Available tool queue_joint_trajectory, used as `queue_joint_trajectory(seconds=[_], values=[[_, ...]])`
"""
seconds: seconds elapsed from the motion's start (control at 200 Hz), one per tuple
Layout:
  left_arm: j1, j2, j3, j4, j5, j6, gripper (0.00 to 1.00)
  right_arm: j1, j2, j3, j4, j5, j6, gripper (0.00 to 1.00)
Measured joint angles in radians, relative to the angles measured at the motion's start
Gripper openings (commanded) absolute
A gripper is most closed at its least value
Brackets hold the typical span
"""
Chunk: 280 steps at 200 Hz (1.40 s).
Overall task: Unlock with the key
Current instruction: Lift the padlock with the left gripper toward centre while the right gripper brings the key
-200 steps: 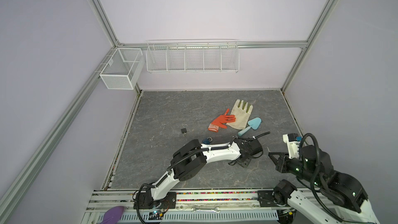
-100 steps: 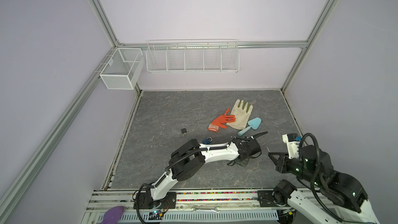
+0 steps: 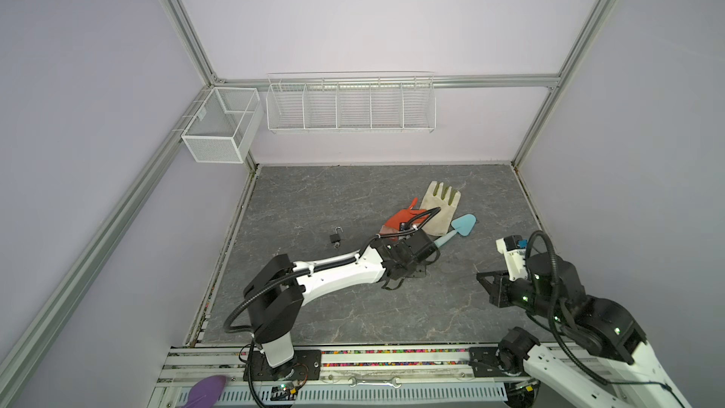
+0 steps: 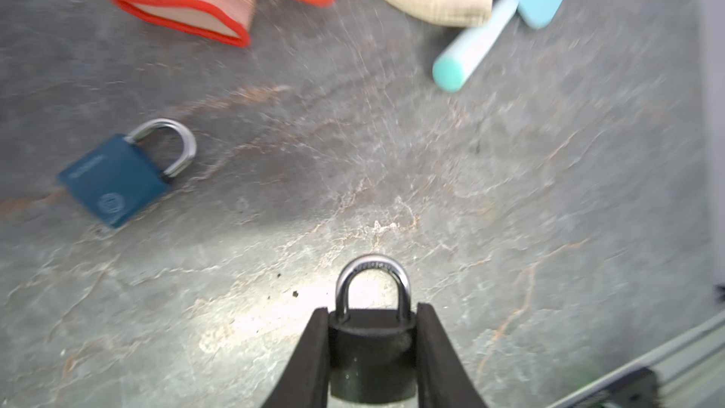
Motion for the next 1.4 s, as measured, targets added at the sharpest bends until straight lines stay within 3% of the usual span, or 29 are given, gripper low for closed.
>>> queue_joint_trajectory(seconds=[0.255, 0.46, 0.8, 1.399], values=[[0.027, -0.241, -0.239, 0.199, -0.052, -0.193, 0.00, 0.052, 0.066, -0.105, 0.149, -0.013, 0.013, 0.07], [0.037, -0.384, -0.375, 0.330, -0.117, -0.324, 0.00, 0.165, 0.162, -0.132, 0.256, 0.041, 0.048, 0.07], [0.043, -0.462, -0.457, 0.401, -0.191, -0.466, 0.00, 0.355, 0.356, -0.133, 0.438, 0.173, 0.095, 0.07], [0.051, -0.524, -0.485, 0.371, -0.222, -0.580, 0.00, 0.425, 0.656, -0.059, 0.695, 0.168, 0.128, 0.07]])
